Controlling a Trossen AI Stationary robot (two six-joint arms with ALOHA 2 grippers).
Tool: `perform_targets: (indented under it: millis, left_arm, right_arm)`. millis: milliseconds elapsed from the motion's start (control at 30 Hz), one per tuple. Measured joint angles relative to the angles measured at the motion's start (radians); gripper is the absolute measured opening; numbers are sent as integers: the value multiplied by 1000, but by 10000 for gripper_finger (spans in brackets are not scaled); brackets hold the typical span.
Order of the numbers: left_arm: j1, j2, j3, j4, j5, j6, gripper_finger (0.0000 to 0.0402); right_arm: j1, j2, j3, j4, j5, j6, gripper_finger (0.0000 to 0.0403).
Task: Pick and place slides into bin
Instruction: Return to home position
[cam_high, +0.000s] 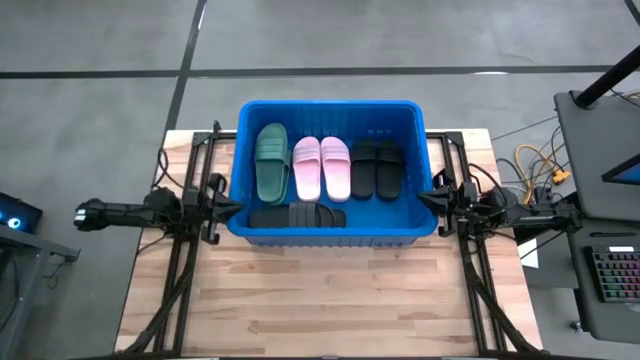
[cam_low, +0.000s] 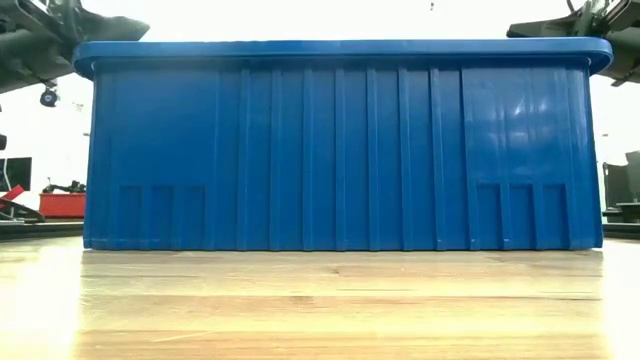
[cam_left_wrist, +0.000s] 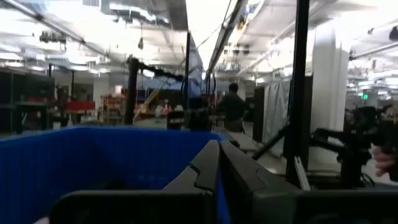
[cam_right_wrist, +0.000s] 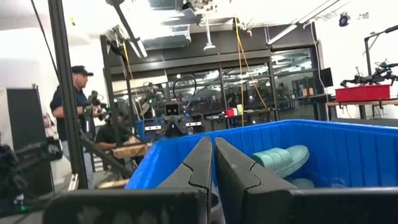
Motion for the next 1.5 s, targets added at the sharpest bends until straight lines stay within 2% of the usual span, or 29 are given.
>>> perform_targets:
  millis: [233,467,833,1100,1500]
  left_arm:
    - [0,41,-1,-18,-11,-14,0]
    - [1,26,-2,-30,-12,-22,0]
    - [1,19,-3,-34,-14,-24,0]
    - [1,17,-3,-34,-14,-23,0]
    - [1,22,-4,-26,-14,-24,0]
  right_arm:
    - [0,-2,7,-58,-8,-5,8]
    - [0,-2,6,-69,-24,-15,8]
    - [0,-3,2,-53,-32,-103,8]
    - [0,0,-3,22,-26,-103,8]
    - [0,2,-3,28,-26,-96,8]
